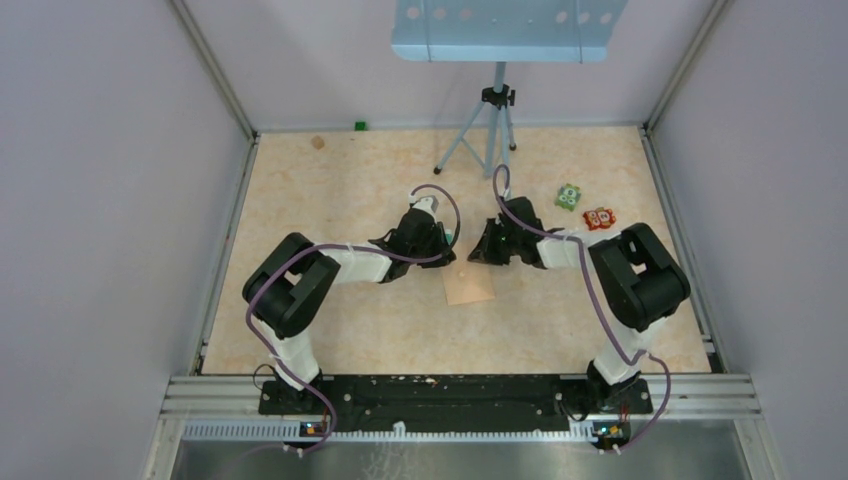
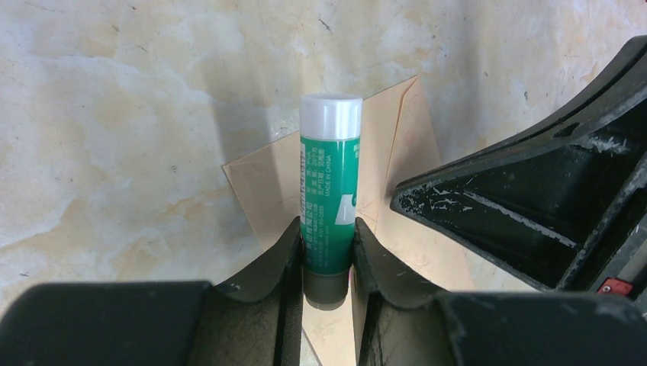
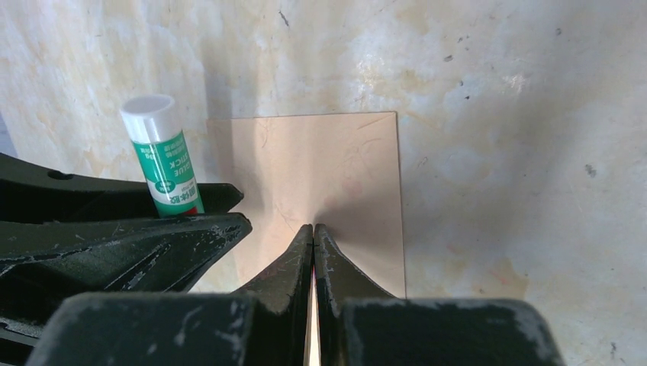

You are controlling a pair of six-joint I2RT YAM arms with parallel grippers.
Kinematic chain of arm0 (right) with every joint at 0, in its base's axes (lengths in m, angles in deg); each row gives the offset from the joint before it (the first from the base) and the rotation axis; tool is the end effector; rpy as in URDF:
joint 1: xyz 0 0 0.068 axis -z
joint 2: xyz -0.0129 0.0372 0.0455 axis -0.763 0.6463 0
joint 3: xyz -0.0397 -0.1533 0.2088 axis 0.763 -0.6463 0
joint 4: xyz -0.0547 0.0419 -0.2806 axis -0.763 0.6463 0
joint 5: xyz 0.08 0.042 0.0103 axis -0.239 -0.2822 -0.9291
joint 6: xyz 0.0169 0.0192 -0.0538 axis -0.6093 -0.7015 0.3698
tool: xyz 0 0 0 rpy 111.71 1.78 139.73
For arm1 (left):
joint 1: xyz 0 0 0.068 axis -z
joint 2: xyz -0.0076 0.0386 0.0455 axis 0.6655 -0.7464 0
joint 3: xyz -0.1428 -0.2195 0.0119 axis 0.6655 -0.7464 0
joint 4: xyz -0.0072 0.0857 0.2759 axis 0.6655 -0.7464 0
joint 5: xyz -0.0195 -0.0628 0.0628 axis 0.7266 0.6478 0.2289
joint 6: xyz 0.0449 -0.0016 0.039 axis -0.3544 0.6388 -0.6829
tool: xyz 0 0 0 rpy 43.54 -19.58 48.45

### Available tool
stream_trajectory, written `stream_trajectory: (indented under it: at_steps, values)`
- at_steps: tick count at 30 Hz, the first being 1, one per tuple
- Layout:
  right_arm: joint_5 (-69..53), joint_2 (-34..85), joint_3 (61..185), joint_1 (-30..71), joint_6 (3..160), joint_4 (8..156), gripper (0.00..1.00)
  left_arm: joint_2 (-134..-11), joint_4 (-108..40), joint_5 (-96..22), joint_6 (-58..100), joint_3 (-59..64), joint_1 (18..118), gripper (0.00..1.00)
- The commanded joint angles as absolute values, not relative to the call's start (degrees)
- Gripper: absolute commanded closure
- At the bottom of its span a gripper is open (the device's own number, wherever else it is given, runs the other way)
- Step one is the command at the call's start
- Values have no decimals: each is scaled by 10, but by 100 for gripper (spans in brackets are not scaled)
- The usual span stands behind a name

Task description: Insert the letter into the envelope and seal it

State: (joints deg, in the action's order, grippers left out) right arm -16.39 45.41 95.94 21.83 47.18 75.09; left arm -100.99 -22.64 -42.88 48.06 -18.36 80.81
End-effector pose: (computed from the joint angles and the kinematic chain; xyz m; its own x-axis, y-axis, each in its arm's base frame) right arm 0.3155 0.1805 0.0969 -0.8862 0.2477 -0.3915 -0.0435 0.7969 0.6026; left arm 0.2988 -0.2454 0.1054 -0.7912 -0.1674 -0.5882 0.2046 0.8339 -0.5126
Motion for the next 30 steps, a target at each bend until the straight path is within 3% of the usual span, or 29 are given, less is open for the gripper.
stream_trajectory:
  at_steps: [1, 30]
  values:
    - [-169, 473, 981, 235, 468, 723, 100, -1028, -246, -428, 470, -176, 805, 100]
    - [-189, 453, 951, 214, 472, 706, 100, -1031, -280, -480, 526, -173, 805, 100]
